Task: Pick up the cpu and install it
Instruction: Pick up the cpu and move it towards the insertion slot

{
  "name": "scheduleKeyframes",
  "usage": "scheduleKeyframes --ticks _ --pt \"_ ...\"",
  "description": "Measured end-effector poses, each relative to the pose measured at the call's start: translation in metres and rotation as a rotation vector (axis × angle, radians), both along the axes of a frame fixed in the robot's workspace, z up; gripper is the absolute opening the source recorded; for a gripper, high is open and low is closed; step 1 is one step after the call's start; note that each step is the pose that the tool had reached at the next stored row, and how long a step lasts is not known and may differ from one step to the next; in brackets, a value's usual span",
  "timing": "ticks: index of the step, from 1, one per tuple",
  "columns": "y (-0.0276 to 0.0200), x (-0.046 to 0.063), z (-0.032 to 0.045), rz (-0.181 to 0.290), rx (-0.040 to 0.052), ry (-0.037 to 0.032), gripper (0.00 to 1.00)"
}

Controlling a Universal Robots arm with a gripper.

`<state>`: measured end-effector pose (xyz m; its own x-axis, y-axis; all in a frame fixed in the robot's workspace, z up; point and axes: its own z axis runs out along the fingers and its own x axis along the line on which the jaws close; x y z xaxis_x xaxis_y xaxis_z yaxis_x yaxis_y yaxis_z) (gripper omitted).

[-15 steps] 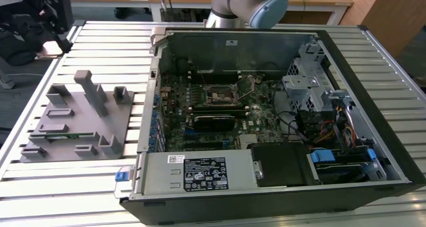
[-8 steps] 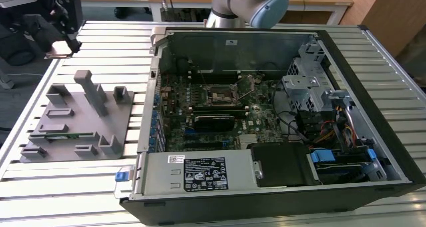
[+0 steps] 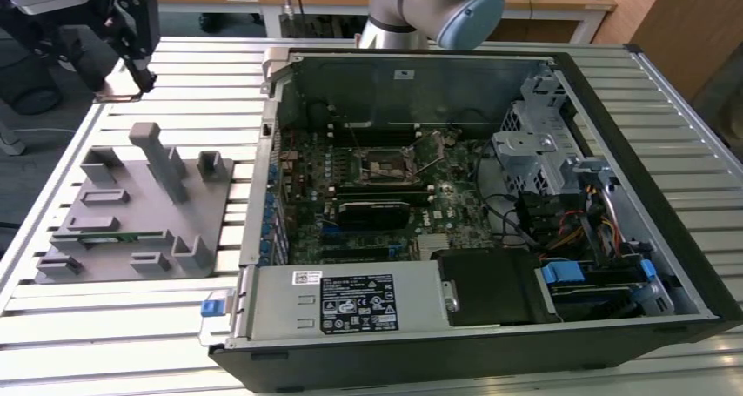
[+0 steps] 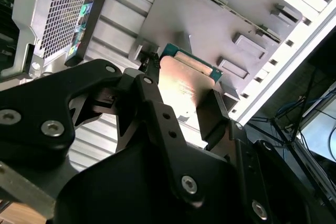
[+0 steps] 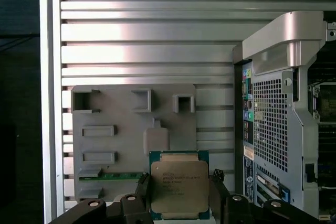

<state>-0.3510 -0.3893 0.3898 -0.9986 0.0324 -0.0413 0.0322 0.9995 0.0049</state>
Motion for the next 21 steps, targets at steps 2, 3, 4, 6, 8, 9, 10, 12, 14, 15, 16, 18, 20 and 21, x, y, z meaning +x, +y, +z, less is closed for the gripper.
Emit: scheduleKeyframes --ticks 2,3,4,6,8,9,10,12,14,15,16,18,20,21 --pt "0.0000 0.004 -0.0001 0.000 0.0001 -0.0002 0.53" --pt "0.0000 0.005 -0.0001 0.000 0.0001 -0.0002 0.53" --pt "0.0000 0.007 0.0000 0.000 0.0000 -0.0001 0.53" --pt "0.0000 0.011 -0.0001 0.000 0.0000 -0.0002 0.53" --pt "0.0000 0.014 0.0000 0.000 0.0000 -0.0001 0.53" --pt "0.0000 0.016 0.0000 0.000 0.0000 0.0000 0.53" --pt "0.0000 0.017 0.0000 0.000 0.0000 -0.0001 0.53" --pt "0.0000 0.021 -0.0001 0.000 0.0000 -0.0001 0.53" --pt "0.0000 0.024 -0.0001 0.000 0.0000 -0.0001 0.53" --pt "0.0000 0.026 -0.0001 0.000 0.0000 -0.0001 0.53" --pt "0.0000 0.028 -0.0001 0.000 0.0001 -0.0002 0.53" --pt "0.0000 0.032 0.0000 0.000 0.0000 -0.0001 0.53" --pt "0.0000 0.036 0.0000 0.000 0.0000 0.0000 0.53" --pt "0.0000 0.038 0.0000 0.000 0.0000 0.0000 0.53"
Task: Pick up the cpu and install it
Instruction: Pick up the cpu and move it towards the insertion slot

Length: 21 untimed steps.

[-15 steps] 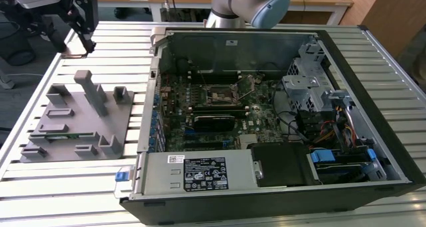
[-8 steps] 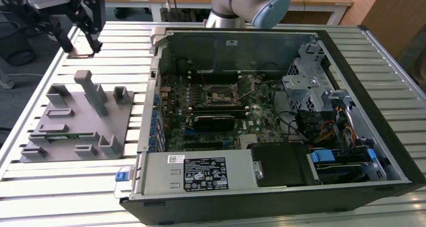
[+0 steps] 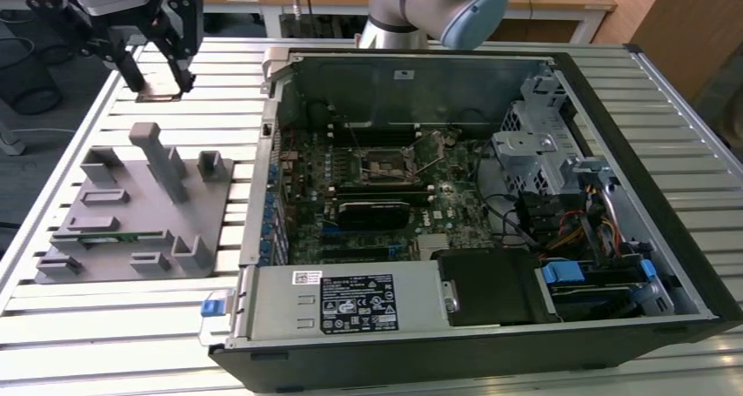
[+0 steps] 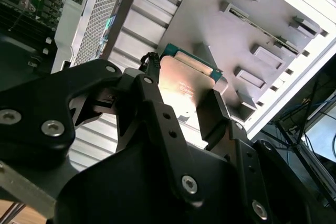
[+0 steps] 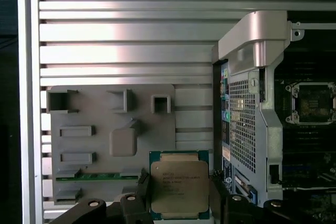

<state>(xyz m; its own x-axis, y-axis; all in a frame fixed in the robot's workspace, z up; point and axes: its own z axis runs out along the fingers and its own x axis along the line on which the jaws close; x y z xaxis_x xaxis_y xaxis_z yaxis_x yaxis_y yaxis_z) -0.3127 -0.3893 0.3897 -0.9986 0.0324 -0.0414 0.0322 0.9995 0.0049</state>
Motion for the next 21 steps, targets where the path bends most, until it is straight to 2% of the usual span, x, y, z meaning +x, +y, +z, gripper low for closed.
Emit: scheduleKeyframes --ticks 7,21 --pt "0.0000 0.015 0.0000 0.000 0.0000 0.0000 0.53" --pt "0.0000 0.057 -0.0001 0.000 0.0001 -0.0001 0.53"
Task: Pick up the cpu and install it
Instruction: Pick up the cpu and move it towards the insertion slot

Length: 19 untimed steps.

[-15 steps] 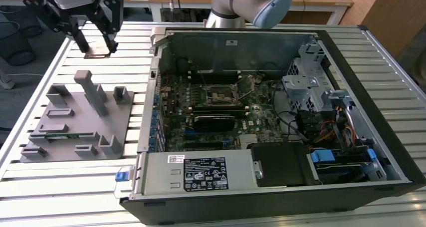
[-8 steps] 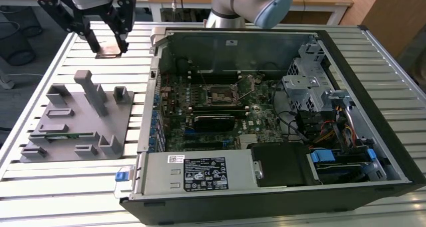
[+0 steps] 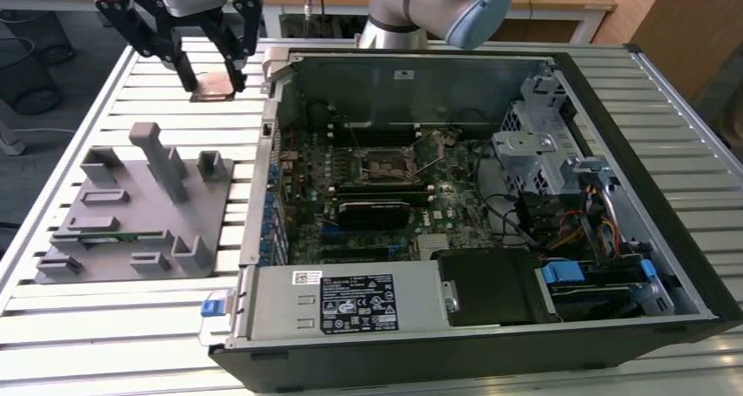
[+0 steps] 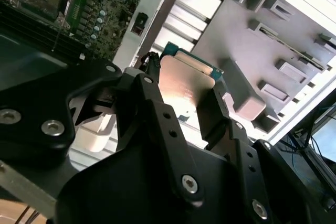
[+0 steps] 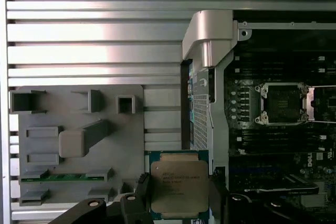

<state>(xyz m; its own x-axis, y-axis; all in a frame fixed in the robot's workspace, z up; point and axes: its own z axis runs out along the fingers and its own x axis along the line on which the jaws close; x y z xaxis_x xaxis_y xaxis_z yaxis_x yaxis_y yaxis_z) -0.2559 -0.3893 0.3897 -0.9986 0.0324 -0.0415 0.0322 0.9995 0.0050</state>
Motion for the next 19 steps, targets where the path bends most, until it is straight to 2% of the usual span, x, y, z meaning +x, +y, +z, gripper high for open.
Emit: scheduleKeyframes --ticks 12,19 --pt "0.0000 0.035 0.0001 0.000 -0.0001 0.0001 0.53" --pt "0.0000 0.066 -0.0004 0.000 -0.0001 0.0009 0.53"
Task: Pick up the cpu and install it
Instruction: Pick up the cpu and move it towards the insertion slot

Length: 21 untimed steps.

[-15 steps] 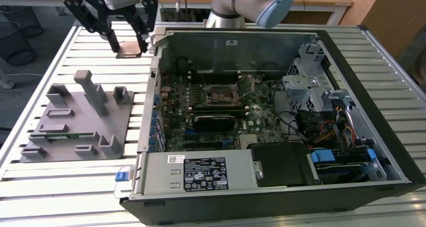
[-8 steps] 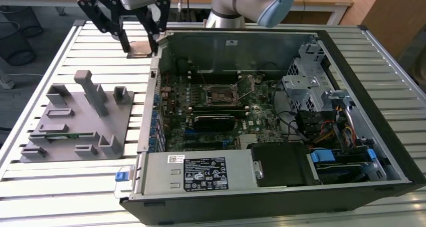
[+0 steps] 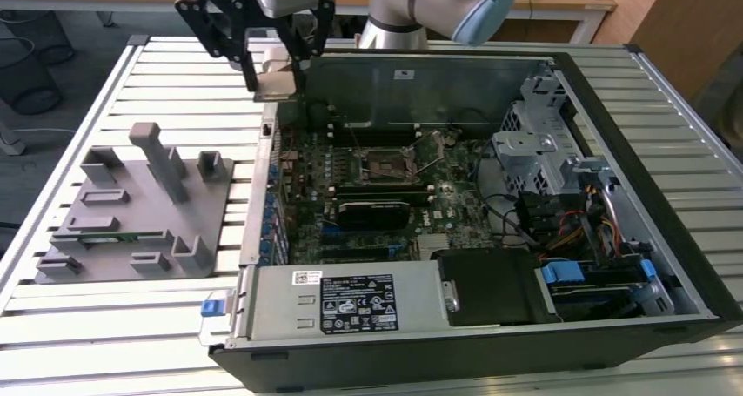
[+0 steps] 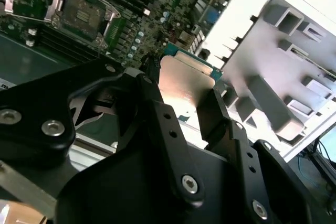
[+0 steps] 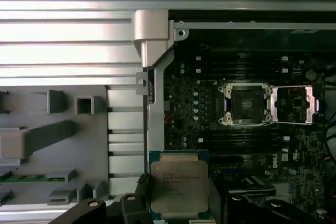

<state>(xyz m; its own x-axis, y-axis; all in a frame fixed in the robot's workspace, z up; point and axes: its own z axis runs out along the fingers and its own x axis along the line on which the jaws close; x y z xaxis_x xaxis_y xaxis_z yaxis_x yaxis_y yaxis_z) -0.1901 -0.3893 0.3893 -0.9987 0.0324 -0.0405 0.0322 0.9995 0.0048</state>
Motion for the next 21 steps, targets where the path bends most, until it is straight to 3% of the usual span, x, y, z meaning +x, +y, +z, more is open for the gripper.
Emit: scheduleKeyframes --ticks 8,12,14,19,21 --pt "0.0002 0.036 -0.0020 0.000 0.0001 0.0007 0.53" --pt "0.0024 0.053 -0.0035 0.000 0.0000 0.0008 0.53" --pt "0.0054 0.060 -0.0044 0.000 0.0001 0.0007 0.53" --pt "0.0212 0.070 -0.0060 0.000 0.0001 0.0007 0.53" --pt "0.0254 0.074 -0.0067 0.000 0.0000 0.0008 0.53"
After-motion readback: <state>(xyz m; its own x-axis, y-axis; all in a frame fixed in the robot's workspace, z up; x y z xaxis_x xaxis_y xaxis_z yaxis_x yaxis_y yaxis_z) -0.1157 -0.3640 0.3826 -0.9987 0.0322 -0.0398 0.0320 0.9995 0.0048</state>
